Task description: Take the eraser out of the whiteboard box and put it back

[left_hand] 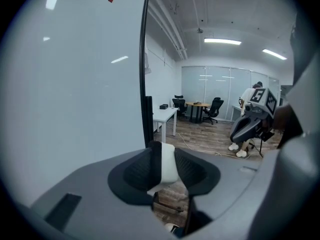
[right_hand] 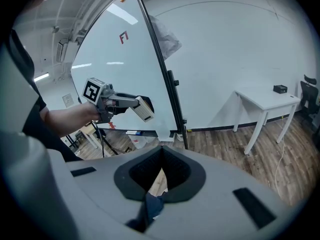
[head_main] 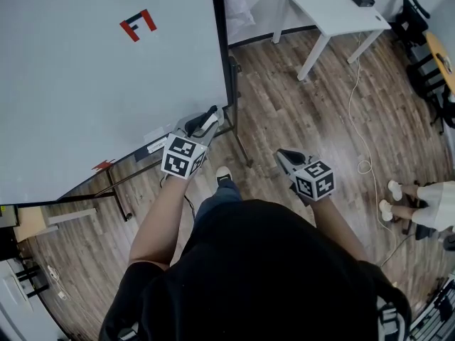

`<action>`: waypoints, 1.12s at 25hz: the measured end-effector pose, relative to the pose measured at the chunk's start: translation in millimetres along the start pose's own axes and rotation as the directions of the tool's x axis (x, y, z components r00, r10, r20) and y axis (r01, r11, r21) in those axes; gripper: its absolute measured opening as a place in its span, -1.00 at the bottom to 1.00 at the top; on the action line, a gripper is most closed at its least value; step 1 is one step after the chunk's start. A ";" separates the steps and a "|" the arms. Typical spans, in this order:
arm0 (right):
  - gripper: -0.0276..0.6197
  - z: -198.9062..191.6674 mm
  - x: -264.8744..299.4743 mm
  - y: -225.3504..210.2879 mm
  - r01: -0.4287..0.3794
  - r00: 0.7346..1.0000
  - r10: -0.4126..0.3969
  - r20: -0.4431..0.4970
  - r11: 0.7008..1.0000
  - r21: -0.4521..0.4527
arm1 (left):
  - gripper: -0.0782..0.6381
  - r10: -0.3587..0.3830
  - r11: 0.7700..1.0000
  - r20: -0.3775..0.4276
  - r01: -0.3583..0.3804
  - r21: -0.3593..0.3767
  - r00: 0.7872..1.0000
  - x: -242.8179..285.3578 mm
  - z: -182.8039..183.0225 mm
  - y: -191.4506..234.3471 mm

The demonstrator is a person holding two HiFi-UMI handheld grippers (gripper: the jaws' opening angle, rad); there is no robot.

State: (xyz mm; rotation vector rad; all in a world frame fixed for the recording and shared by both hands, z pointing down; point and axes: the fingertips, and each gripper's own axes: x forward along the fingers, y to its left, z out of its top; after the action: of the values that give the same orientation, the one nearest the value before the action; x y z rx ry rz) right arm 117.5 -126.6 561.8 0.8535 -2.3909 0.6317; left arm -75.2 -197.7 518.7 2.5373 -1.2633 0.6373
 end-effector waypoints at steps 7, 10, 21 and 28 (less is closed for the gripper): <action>-0.93 -3.5 -14.6 6.8 -0.003 1.000 0.003 0.008 1.000 -0.025 | -0.36 0.014 1.000 -0.001 -0.014 -0.013 1.000 -21.2 -9.7 -15.8; -0.93 -7.2 -17.7 10.1 -0.003 1.000 0.004 0.007 0.999 -0.035 | -0.36 0.018 1.000 -0.004 -0.018 -0.014 1.000 -28.5 -16.7 -21.2; -0.93 -21.6 -30.9 23.8 -0.004 1.000 0.004 0.002 0.999 -0.045 | -0.36 0.047 0.998 -0.006 -0.047 -0.034 0.999 -53.8 -34.6 -34.0; -0.93 -26.4 -31.5 36.3 -0.016 1.000 0.016 -0.002 0.998 -0.055 | -0.36 0.059 0.997 -0.006 -0.059 -0.044 0.998 -65.9 -43.1 -37.4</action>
State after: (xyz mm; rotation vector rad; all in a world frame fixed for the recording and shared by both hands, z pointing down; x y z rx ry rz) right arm 122.2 -72.6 553.7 0.8107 -2.4046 0.5704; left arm -92.2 -112.4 524.3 2.4699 -1.3406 0.6210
